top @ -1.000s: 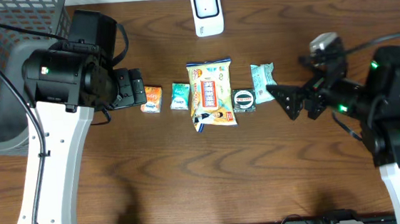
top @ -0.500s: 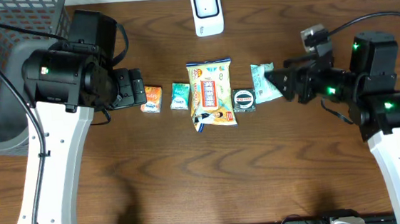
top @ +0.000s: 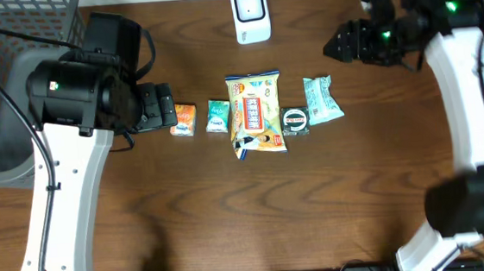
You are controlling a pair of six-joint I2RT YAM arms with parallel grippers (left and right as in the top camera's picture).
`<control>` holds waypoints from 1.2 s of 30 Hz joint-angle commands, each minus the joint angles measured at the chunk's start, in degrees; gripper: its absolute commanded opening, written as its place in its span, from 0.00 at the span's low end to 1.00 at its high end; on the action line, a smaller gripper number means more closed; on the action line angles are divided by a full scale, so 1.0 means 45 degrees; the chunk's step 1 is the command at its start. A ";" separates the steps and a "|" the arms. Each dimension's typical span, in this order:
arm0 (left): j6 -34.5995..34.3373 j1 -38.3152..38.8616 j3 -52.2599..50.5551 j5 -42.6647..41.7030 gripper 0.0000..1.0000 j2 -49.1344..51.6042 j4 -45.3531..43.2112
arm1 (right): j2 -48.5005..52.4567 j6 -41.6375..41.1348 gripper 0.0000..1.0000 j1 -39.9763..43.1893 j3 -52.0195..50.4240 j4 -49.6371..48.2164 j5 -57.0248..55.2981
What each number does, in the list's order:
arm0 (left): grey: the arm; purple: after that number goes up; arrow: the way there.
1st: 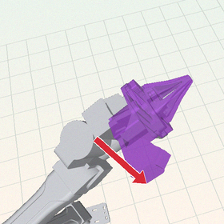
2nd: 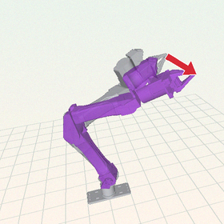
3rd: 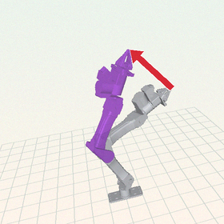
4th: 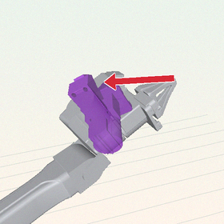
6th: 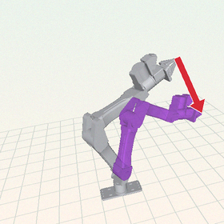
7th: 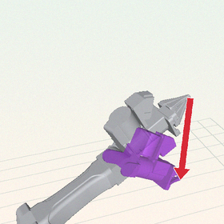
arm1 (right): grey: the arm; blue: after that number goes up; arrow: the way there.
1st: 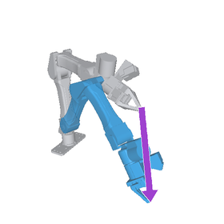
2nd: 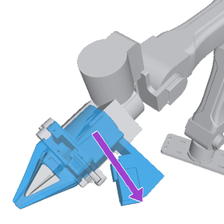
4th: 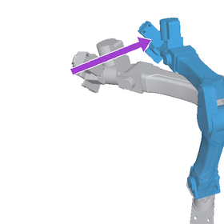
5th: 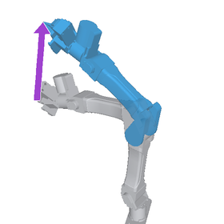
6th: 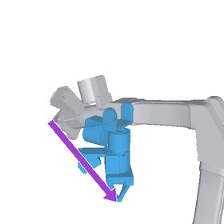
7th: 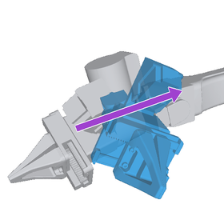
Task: Scan the item barcode
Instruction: 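Move the right gripper to the light-green wipes pack and grasp it, then lift the light-green pack and carry it toward the scanner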
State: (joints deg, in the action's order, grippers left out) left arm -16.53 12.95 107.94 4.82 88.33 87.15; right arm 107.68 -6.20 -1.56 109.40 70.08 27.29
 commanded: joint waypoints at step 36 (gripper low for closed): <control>-0.0063 0.0005 -0.0044 0.0063 0.98 0.0005 0.0049 | 0.7155 0.4532 0.42 0.0826 0.0228 0.0204 0.2404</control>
State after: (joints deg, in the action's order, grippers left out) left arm -16.53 12.95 107.94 4.82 88.33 87.13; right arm 137.27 13.04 2.24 110.28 70.89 36.73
